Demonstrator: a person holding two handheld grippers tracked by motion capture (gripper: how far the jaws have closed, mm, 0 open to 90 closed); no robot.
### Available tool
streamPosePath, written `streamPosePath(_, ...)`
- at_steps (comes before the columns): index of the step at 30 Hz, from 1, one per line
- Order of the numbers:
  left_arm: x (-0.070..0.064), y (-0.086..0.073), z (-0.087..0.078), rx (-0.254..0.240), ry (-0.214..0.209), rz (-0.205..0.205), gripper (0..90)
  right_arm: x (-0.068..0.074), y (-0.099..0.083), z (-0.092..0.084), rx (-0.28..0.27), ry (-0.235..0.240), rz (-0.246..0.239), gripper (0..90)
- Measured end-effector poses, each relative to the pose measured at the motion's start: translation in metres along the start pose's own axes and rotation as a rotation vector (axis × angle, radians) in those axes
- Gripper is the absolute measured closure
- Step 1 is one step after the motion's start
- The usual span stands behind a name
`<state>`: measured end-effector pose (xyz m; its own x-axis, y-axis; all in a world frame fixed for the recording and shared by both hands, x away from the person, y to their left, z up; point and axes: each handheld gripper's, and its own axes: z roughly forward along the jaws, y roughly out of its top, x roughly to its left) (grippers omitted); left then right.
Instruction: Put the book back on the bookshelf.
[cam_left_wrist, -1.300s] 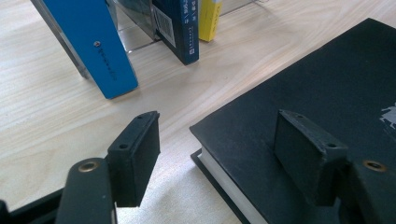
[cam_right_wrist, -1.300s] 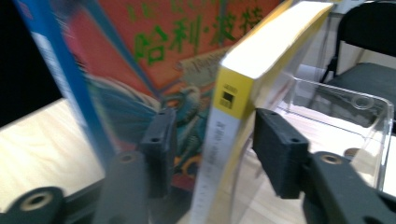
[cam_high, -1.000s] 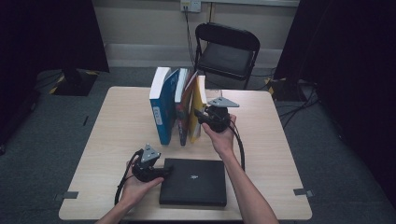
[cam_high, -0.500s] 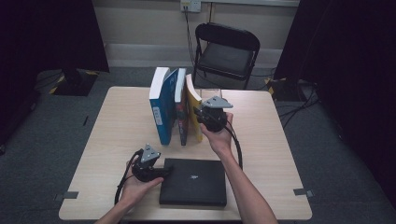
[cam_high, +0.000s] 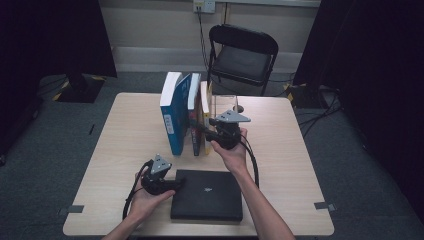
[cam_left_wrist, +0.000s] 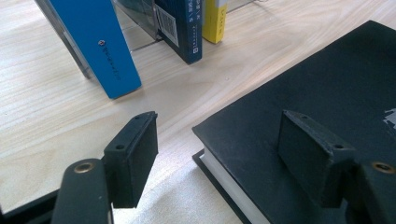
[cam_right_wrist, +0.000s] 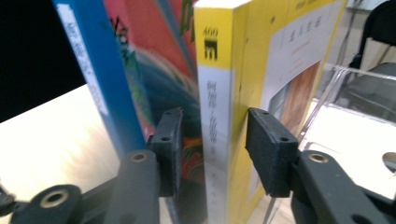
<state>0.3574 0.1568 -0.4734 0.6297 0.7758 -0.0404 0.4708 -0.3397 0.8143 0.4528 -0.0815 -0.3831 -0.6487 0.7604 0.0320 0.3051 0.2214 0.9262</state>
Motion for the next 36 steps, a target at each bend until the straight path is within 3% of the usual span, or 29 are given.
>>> streamPosePath(8, 0.0, 0.0, 0.0, -0.001, -0.002, -0.008, 29.0, -0.004, -0.006, -0.006, 0.0, 0.003, 0.004, 56.9)
streamPosePath(11, 0.0, 0.0, 0.0, 0.0, -0.001, -0.011, 28.9, -0.006, -0.008, -0.007, 0.02, 0.015, -0.012, 71.3)
streamPosePath(19, 0.0, 0.0, 0.001, -0.003, -0.002, -0.006, 28.9, 0.002, -0.003, 0.002, 0.023, 0.041, -0.023, 75.3)
streamPosePath(23, 0.0, -0.001, 0.001, -0.008, -0.007, -0.014, 28.9, 0.007, 0.003, 0.007, 0.018, 0.045, -0.031, 73.3)
streamPosePath(36, 0.0, 0.0, 0.001, -0.006, -0.005, -0.017, 28.9, -0.004, -0.011, -0.001, 0.048, 0.048, -0.009, 57.9)
